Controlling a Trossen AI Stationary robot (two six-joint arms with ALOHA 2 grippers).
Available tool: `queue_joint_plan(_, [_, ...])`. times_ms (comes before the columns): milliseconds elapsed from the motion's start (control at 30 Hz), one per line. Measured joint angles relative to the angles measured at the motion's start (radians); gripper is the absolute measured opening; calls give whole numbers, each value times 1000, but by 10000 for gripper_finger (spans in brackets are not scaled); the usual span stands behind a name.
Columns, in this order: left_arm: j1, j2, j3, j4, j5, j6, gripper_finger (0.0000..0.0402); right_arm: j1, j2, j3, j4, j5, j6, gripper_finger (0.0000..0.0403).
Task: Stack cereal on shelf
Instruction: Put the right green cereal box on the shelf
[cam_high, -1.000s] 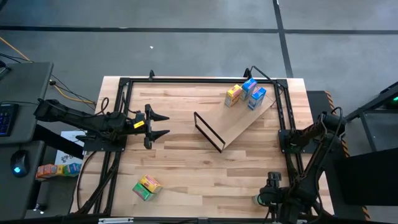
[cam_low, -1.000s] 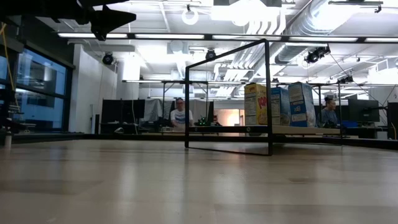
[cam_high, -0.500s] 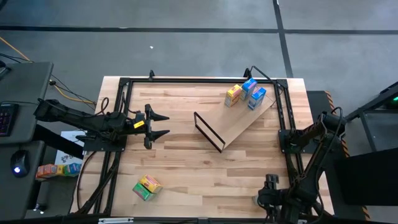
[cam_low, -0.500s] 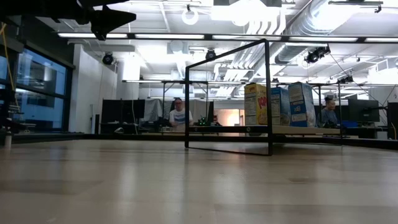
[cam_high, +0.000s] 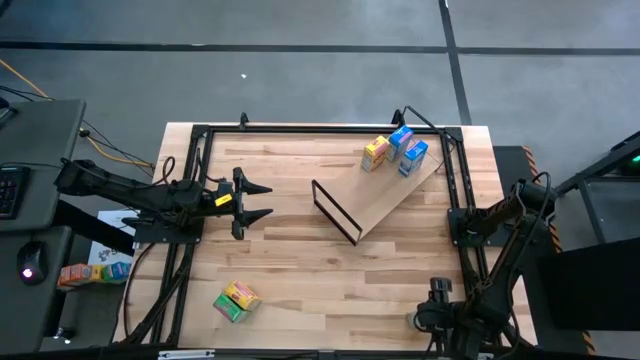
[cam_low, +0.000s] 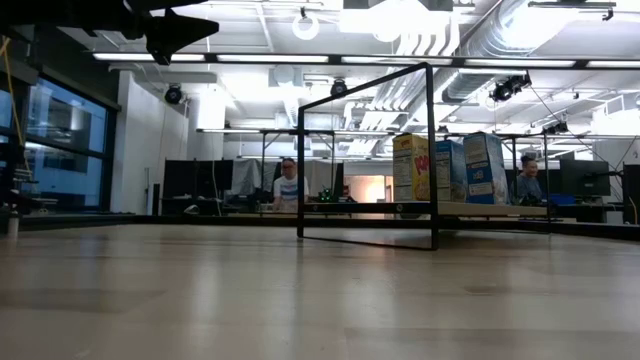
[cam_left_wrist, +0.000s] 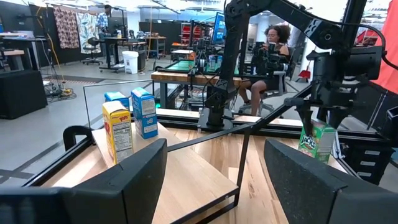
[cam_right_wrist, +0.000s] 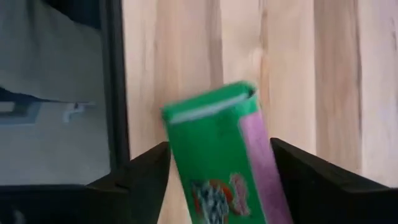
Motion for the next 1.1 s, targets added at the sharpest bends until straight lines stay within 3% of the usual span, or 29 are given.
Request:
queue_joint_plan(500, [0,0,0,0,0,0,259,0,1,12,-25,82,-106,83])
queue_joint_plan(700, [0,0,0,0,0,0,259,-17,1,149,-116,332,-357,66])
queue_joint_plan(933, [0,0,0,0,0,0,259,-137,0,405,-348,818,-694,72])
queue_joint_plan(1100, [0,0,0,0,0,0,259,-370,0,494,-509,836,-857,73])
